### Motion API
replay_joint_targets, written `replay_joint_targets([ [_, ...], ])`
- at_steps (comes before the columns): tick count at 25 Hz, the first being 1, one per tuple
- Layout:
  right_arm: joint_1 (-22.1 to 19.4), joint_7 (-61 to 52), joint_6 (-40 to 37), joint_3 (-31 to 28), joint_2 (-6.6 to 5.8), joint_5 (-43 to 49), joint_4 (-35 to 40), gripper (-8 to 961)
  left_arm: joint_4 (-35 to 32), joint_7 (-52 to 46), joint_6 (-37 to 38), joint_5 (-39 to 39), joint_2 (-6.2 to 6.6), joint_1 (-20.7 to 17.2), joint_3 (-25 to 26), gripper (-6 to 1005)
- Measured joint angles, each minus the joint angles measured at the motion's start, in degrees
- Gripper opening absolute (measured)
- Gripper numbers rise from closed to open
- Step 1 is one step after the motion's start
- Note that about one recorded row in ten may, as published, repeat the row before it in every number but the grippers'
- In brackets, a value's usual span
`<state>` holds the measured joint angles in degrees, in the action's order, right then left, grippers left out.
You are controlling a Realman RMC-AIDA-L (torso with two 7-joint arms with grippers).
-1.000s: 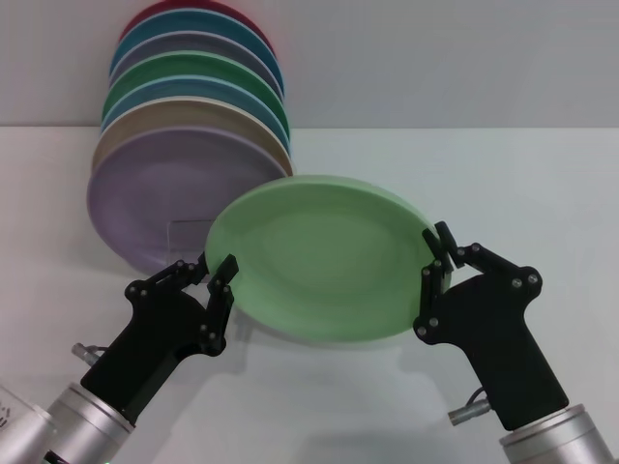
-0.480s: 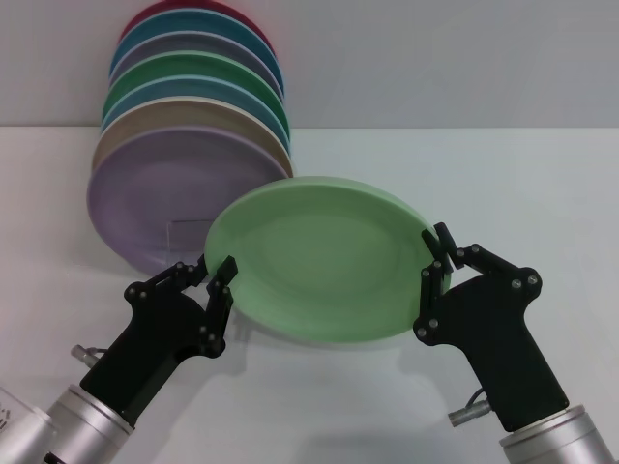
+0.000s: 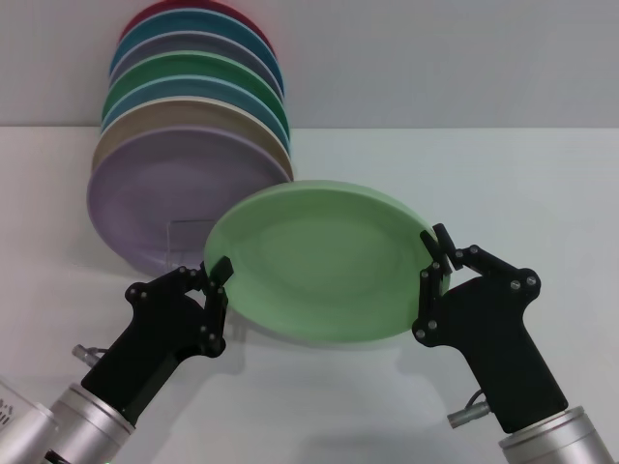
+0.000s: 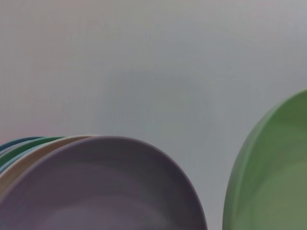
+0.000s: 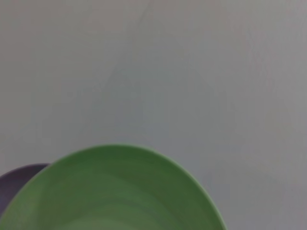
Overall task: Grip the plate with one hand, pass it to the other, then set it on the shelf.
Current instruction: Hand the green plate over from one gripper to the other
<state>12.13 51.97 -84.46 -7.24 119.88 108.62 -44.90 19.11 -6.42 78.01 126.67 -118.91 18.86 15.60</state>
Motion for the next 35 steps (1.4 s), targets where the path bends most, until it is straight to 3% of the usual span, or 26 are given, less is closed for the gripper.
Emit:
replay_joint_targets([
  [25,0.6,0.2,-0.3,0.4,-0.26,0.6,0.7,36,0.1,0.0,0.4,-0.4,0.19,-0.5,0.9,50],
  [35,0.1,-0.2,-7.5,4.6,-0.47,0.8,0.7,272,-0.3,-0.2,6.1,-0.5,0.6,-2.4,3.8,44],
])
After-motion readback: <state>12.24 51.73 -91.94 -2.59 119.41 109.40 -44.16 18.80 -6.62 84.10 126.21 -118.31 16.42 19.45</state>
